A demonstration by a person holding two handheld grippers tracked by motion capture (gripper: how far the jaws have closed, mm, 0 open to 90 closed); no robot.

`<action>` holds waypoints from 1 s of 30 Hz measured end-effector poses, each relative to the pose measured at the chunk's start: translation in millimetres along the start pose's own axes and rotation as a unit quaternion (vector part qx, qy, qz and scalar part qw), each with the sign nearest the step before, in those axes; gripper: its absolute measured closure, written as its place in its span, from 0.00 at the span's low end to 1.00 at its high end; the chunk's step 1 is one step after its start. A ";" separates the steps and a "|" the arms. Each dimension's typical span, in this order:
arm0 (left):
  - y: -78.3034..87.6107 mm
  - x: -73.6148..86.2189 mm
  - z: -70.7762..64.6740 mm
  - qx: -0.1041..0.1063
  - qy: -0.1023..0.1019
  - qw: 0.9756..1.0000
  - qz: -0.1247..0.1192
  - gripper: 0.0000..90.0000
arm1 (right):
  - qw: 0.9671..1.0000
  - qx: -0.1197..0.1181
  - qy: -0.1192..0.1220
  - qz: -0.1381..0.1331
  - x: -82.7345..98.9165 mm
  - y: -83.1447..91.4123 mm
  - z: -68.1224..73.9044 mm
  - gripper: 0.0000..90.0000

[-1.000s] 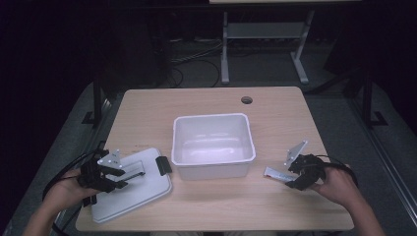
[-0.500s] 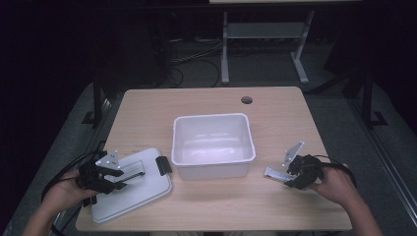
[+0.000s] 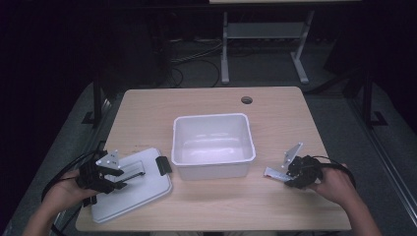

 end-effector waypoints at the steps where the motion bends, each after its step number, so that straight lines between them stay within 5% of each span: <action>1: 0.0 0.3 0.0 0.000 0.000 1.000 0.000 0.60 | 1.000 0.000 0.000 0.000 0.0 0.0 0.0 0.69; 19: 1.6 4.8 0.7 -0.003 0.004 1.000 -0.003 0.60 | 1.000 -0.004 0.007 0.001 -0.9 0.9 -0.7 0.75; 30: 4.2 4.8 0.6 -0.006 0.003 1.000 -0.005 0.59 | 1.000 -0.002 0.011 -0.015 -2.5 20.9 -0.5 0.75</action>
Point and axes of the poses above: each handheld gripper's, and its own axes: y roughly backward along the jaws, x roughly out of its underside, z roughly to its left, the point moved 1 cm from there along -y, roughly forward along the jaws, and after that the axes turned 3 degrees about -x, right-handed, at the moved point
